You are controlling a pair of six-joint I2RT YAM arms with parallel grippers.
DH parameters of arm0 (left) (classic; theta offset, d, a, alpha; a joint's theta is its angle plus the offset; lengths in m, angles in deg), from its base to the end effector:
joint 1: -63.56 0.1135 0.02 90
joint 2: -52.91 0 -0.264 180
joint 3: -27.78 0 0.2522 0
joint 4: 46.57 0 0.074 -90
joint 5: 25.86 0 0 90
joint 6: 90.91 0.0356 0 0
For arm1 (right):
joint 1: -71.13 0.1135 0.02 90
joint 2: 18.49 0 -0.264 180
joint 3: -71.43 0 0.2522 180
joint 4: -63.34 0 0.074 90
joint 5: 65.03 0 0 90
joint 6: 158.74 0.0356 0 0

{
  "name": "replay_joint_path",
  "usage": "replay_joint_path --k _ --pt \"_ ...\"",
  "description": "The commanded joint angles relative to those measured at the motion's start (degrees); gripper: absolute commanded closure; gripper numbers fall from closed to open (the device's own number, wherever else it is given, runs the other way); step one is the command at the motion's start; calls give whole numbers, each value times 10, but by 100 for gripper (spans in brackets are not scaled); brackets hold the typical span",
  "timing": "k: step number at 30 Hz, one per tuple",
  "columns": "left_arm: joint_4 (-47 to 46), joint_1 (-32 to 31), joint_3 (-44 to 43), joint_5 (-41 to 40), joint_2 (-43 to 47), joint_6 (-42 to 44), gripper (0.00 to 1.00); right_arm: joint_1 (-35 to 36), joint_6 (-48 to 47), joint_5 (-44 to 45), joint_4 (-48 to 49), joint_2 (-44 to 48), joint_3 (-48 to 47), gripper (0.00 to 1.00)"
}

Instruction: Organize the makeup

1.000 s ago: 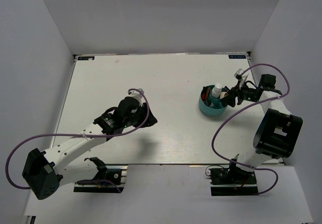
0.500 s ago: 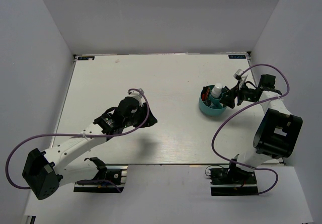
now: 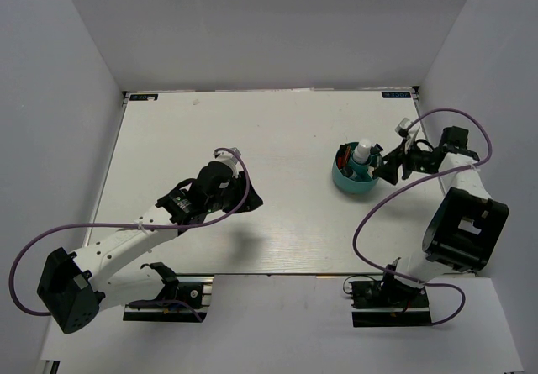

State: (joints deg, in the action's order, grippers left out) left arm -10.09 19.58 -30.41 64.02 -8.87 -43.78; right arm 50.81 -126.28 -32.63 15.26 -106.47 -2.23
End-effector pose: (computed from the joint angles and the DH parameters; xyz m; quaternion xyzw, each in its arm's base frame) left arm 0.1661 -0.1602 0.2598 0.0083 0.9065 -0.2894 0.3072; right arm 0.2901 -0.0754 0.2325 -0.3805 0.7698 0.2326 0.4566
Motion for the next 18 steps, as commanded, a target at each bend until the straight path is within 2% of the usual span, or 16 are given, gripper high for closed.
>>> replay_joint_path --k 1,6,7,8,12,16,18 --pt "1 -1 -17 -2 7 3 44 -14 -58 -16 -70 33 -26 27" --pt "4 -1 -17 -4 10 6 43 -33 -107 -12 -134 81 -26 26" --pt "4 -1 -17 -7 10 7 41 -34 -88 -7 -134 92 -25 22" --pt "6 -1 -18 -8 10 7 39 -35 -61 -1 -120 104 -19 11" --pt "7 -1 -23 -8 8 14 23 -34 43 -2 -87 158 -19 11" --pt "15 -1 -37 -8 0 21 17 -31 185 -6 -58 174 -29 11" --pt "19 -1 -44 -7 -4 28 16 -31 275 20 -42 174 -40 11"
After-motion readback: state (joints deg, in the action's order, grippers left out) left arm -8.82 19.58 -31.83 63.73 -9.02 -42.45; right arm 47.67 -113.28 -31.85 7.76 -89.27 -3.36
